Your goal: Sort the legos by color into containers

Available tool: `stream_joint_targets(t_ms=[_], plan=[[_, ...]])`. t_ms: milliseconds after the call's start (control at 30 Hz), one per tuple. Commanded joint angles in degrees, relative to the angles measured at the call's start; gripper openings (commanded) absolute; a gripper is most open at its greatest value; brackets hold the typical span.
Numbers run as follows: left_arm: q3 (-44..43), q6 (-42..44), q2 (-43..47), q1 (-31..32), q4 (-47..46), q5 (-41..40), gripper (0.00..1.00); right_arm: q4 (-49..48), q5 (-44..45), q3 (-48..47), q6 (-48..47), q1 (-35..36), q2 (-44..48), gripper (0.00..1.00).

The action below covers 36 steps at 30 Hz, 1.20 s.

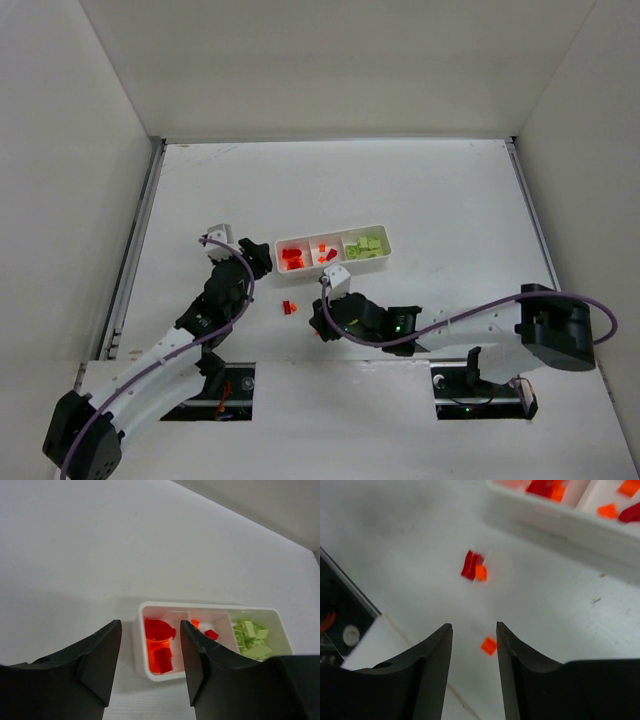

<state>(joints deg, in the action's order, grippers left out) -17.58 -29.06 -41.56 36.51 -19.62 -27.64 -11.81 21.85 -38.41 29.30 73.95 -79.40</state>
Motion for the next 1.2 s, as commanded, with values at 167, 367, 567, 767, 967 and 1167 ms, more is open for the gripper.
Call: stream_joint_targets(t_ms=[167, 367, 567, 767, 967, 1167], plan=[[7.1, -5.5, 7.8, -6.0, 5.6, 2.0, 0.48, 7.9, 2.4, -5.3, 0.5, 5.4, -9.9, 0.49], [9.6, -6.0, 9.5, -5.6, 5.6, 3.5, 0.49, 10.9, 4.9, -8.3, 3.7, 5.8, -14.8, 0.47], [9.8, -5.5, 8.9, -5.3, 4.9, 3.6, 0.49, 12.7, 6.3, -10.0, 5.3, 5.8, -16.6, 0.39], [10.6, -5.4, 9.0, -5.0, 3.8, 3.6, 0.50, 15.1, 8.7, -11.6, 4.9, 5.9, -19.0, 0.28], [10.8, -5.4, 8.9, -5.0, 3.3, 3.6, 0.50, 15.9, 11.1, -12.5, 4.4, 6.2, -19.6, 0.20], [11.1, -5.4, 9.0, -4.9, 2.5, 3.5, 0.50, 15.3, 12.2, -12.8, 1.6, 6.1, -13.2, 0.20]])
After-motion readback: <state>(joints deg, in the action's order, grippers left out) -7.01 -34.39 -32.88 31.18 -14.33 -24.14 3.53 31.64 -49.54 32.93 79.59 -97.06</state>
